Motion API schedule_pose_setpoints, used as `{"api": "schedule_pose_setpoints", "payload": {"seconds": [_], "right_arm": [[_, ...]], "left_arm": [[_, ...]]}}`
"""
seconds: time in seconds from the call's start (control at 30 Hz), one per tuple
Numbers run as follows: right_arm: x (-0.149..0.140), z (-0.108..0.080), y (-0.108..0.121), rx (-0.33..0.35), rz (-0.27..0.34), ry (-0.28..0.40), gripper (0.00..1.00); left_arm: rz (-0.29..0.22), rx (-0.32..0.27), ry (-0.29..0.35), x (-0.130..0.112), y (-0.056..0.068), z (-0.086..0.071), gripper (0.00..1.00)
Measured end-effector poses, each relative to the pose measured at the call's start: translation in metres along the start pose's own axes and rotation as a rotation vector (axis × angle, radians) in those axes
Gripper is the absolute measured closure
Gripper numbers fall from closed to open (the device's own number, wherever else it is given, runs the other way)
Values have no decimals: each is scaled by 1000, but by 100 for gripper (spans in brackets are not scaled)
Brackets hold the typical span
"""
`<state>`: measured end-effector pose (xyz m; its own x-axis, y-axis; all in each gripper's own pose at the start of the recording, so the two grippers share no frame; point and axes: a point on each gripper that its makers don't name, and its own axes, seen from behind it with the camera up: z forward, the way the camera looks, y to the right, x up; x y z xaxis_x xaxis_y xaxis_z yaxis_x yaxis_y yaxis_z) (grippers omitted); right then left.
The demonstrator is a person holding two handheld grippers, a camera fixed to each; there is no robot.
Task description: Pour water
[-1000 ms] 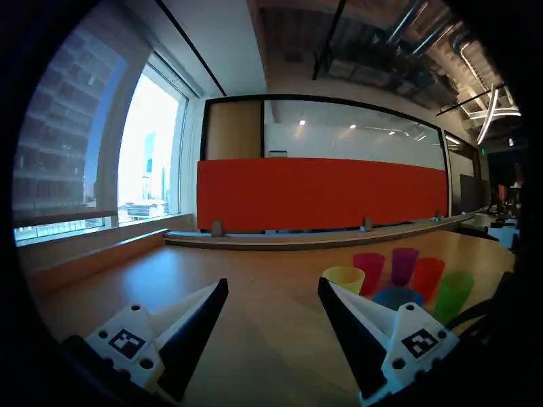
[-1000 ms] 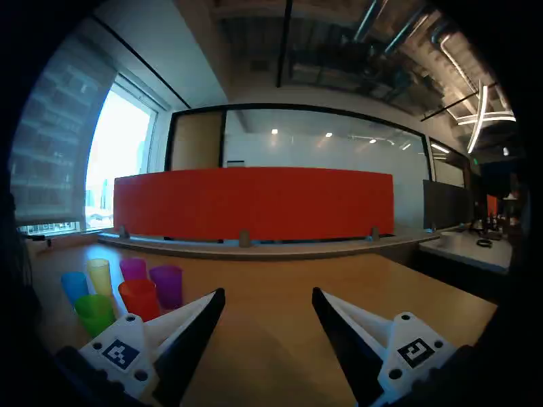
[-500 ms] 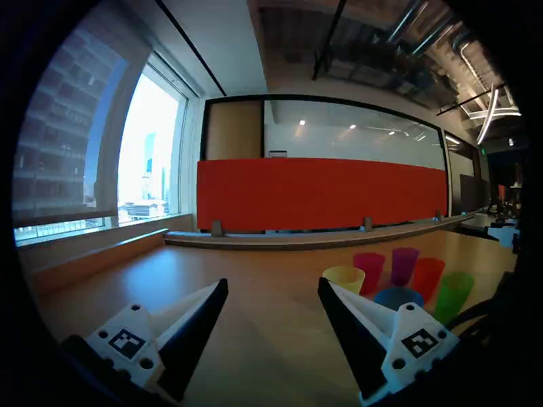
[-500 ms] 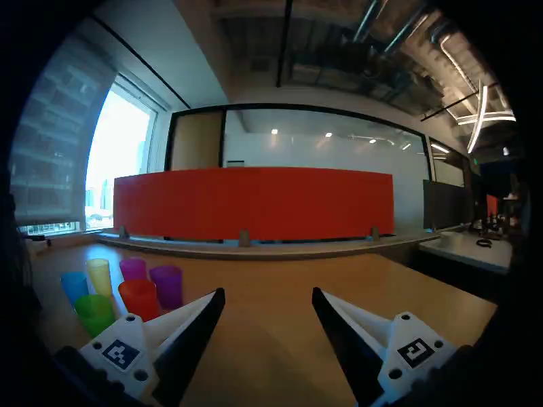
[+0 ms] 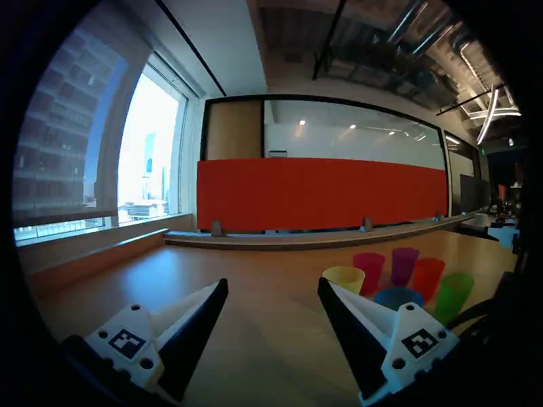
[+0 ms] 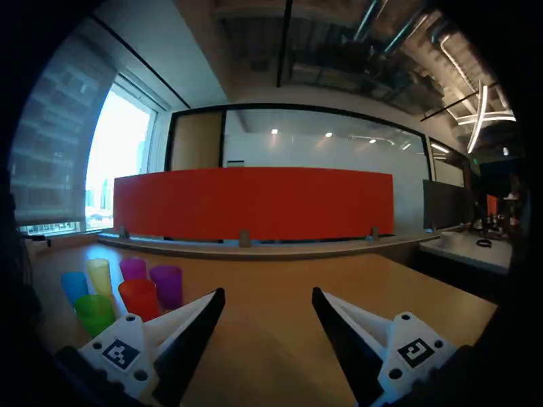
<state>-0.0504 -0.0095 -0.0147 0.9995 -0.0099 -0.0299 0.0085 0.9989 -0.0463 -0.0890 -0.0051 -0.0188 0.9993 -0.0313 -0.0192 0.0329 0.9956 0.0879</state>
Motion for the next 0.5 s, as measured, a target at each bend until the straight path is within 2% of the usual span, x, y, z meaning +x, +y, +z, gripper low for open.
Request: {"api": "schedule_pose_setpoints", "payload": {"seconds": [0.5], "right_arm": [[1, 0, -1, 0, 0, 0, 1]], "left_arm": [[0, 0, 0, 0, -1, 0, 2]]}}
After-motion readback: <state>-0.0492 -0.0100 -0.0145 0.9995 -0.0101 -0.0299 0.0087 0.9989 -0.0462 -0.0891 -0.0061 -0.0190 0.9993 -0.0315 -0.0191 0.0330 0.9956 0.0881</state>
